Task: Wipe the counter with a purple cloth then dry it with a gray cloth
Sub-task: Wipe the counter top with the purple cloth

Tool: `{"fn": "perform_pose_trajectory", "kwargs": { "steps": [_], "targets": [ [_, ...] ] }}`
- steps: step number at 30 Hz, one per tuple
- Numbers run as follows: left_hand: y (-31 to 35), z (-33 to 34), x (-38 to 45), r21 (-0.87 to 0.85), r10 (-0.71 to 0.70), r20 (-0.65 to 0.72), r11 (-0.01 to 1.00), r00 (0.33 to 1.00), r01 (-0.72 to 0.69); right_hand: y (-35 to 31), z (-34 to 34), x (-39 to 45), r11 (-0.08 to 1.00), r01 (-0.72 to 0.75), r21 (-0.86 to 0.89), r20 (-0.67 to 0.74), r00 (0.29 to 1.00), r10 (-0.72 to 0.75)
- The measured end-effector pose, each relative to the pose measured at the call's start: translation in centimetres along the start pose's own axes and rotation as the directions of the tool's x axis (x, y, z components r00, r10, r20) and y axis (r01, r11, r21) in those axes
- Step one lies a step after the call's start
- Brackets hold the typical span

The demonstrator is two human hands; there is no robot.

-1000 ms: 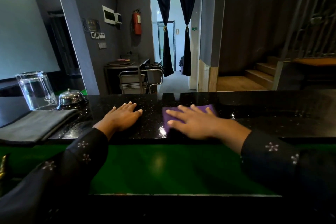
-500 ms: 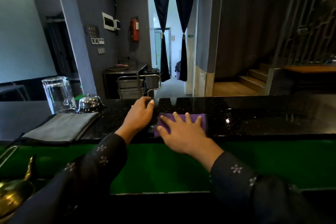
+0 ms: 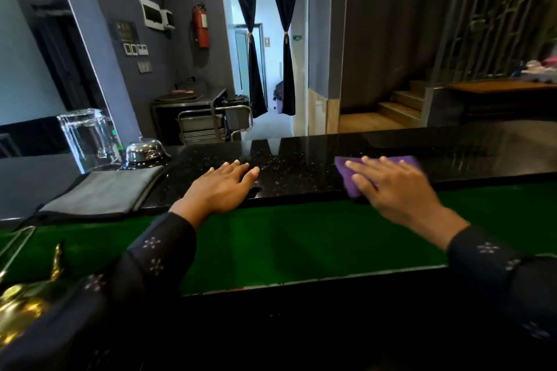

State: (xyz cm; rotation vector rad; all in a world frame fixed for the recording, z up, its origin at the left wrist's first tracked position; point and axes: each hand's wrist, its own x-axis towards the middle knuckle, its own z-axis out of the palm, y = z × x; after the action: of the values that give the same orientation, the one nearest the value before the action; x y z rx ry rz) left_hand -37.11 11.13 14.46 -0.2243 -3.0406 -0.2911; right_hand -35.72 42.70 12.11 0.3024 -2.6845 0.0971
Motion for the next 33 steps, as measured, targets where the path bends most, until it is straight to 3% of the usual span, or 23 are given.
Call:
{"fn": "perform_pose_trajectory", "kwargs": {
  "steps": [4, 10, 14, 17, 20, 24, 28, 33],
  "targets": [
    [0.0, 0.2, 0.7, 0.015, -0.015, -0.006, 1.000, 1.000, 0.015, -4.2, 0.3, 0.2, 0.999, -0.049, 0.017, -0.002, 0.999, 0.049],
    [0.0, -0.1, 0.5, 0.038, -0.042, 0.055, 0.998, 0.998, 0.040, -13.2, 0.8, 1.6, 0.979, 0.170, 0.109, 0.066, 0.982, -0.178],
    [0.5, -0.5, -0.1, 0.024, -0.053, 0.050, 0.998, 0.997, 0.052, -7.7, 0.4, 1.2, 0.944, 0.317, 0.088, 0.086, 0.942, -0.324],
    [1.0, -0.8, -0.5, 0.029, -0.068, 0.052, 0.997, 0.996, 0.067, -1.4, -0.7, 0.9, 0.958, 0.262, 0.114, 0.131, 0.952, -0.275],
    [1.7, -1.0, -0.6, -0.011, -0.117, 0.069, 0.993, 0.991, 0.118, 3.5, -1.1, 2.3, 0.983, 0.142, 0.116, 0.284, 0.944, -0.170],
    [6.2, -1.3, 0.5, -0.019, -0.198, -0.018, 0.980, 0.980, 0.198, 3.9, -1.0, 5.1, 0.989, 0.083, 0.126, 0.446, 0.886, -0.131],
    [14.9, 0.2, 2.6, -0.048, -0.062, -0.087, 0.997, 0.994, 0.058, 4.4, -1.3, 4.2, 0.971, 0.179, 0.160, 0.424, 0.876, -0.231],
    [19.3, 2.8, 5.2, -0.084, -0.135, -0.031, 0.988, 0.990, 0.132, 8.0, -2.1, 3.5, 0.946, 0.241, 0.216, 0.463, 0.828, -0.316]
  ]
}}
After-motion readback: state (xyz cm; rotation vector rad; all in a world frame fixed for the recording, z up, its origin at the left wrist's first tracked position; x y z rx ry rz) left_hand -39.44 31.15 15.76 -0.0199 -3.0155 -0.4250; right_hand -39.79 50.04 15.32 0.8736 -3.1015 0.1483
